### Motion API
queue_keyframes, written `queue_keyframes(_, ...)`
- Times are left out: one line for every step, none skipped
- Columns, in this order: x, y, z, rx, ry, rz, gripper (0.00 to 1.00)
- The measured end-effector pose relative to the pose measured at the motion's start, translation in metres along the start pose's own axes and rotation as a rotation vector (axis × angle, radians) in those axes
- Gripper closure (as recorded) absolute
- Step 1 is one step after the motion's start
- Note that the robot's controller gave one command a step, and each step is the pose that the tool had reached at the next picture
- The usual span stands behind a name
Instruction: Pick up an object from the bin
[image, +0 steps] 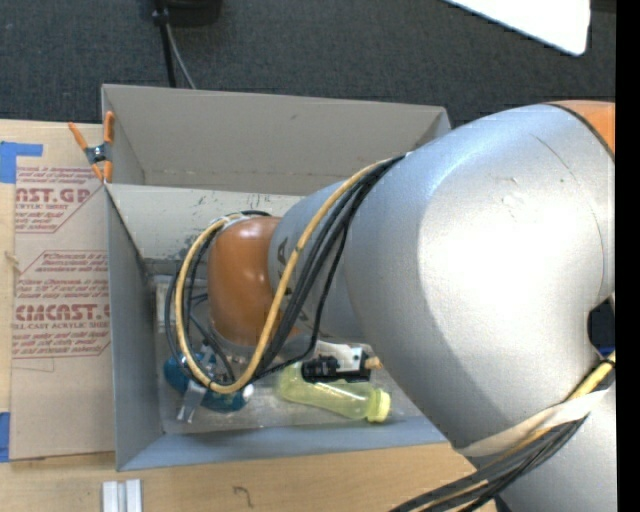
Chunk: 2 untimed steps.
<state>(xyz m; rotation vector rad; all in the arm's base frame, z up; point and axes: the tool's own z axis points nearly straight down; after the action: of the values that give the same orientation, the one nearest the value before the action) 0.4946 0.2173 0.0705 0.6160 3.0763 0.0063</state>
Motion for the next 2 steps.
queue_keyframes(0.0001,0.0,-0.0006,0.0,0.0,0.0,1.0)
queue_keyframes(0.0015,-0.0014,-0.0045,0.007,0.007,0.0,1.0)
